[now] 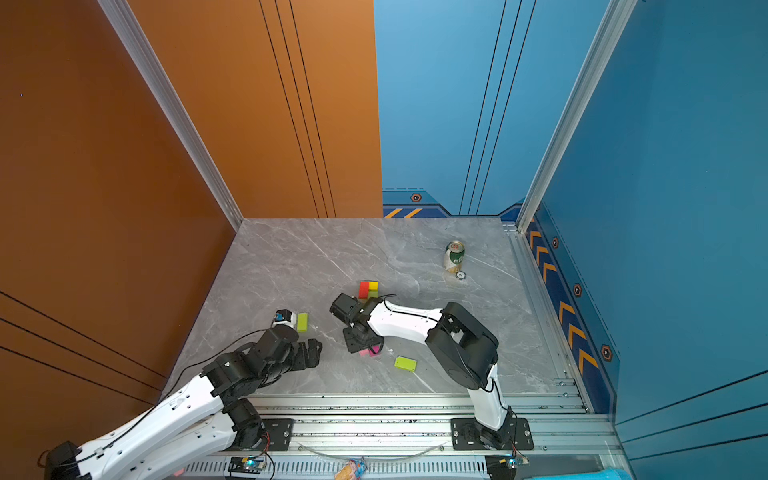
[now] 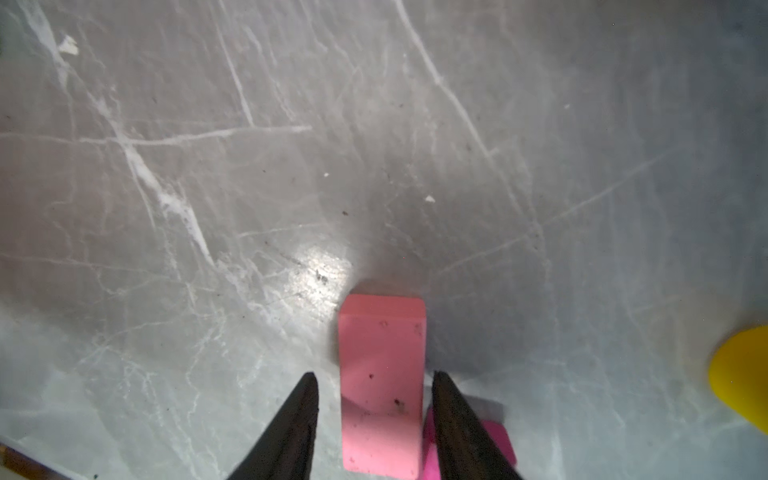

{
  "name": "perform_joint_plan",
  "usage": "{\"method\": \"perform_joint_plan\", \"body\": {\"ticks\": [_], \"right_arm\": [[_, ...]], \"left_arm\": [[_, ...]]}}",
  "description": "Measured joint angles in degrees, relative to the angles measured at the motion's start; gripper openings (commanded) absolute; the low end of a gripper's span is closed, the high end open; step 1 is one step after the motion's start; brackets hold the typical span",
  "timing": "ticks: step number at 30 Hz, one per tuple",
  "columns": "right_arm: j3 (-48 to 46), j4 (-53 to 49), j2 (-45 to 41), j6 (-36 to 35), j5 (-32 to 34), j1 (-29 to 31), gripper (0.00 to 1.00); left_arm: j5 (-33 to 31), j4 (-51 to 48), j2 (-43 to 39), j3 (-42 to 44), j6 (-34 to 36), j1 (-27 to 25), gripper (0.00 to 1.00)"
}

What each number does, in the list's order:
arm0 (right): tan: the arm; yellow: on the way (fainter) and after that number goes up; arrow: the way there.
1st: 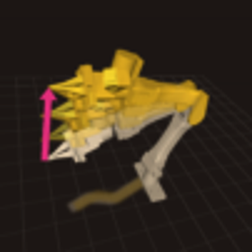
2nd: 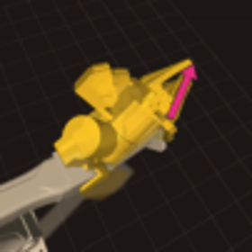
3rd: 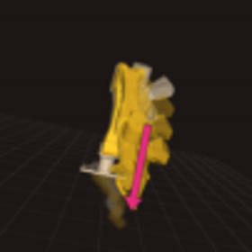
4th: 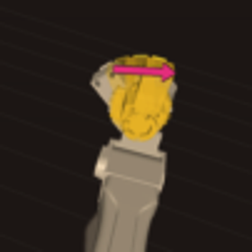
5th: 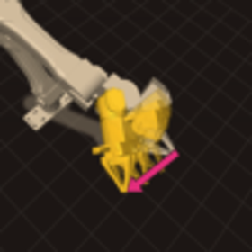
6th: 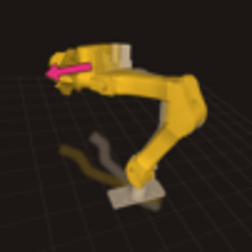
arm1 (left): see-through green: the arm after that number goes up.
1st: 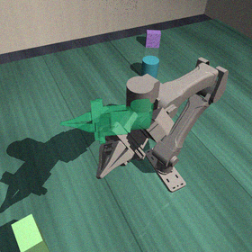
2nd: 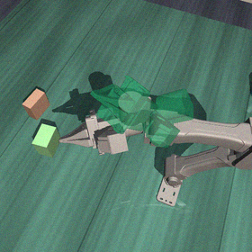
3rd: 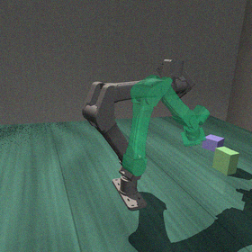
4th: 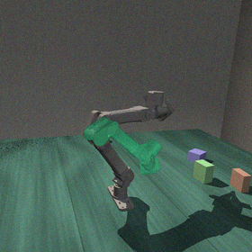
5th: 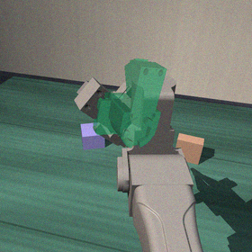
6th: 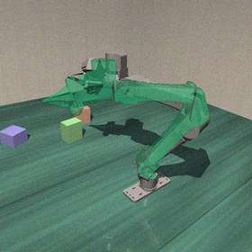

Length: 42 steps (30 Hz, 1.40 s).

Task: Build the wood block tower
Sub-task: 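Lower the right gripper around the pink block and close on it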

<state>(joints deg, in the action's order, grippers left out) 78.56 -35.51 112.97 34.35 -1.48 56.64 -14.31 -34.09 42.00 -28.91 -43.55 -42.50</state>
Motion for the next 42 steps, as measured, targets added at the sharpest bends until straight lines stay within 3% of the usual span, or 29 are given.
{"method": "perform_joint_plan", "body": {"ticks": [9, 29, 42], "right_arm": [[0.8, -1.2, 0.2, 0.2, 0.3, 0.8, 0.37], [2.0, -3.5, 1.1, 0.2, 1.7, 1.2, 0.40], [2.9, -4.6, 1.8, 0.2, 3.1, 1.3, 0.31]], "left_arm": [[0.0, 0.0, -0.9, 0.0, 0.6, 0.0, 0.98], [0.0, 0.0, -1.2, 0.0, 1.1, 0.1, 0.98], [0.0, 0.0, -2.0, 0.0, 2.0, 0.6, 0.98]]}}
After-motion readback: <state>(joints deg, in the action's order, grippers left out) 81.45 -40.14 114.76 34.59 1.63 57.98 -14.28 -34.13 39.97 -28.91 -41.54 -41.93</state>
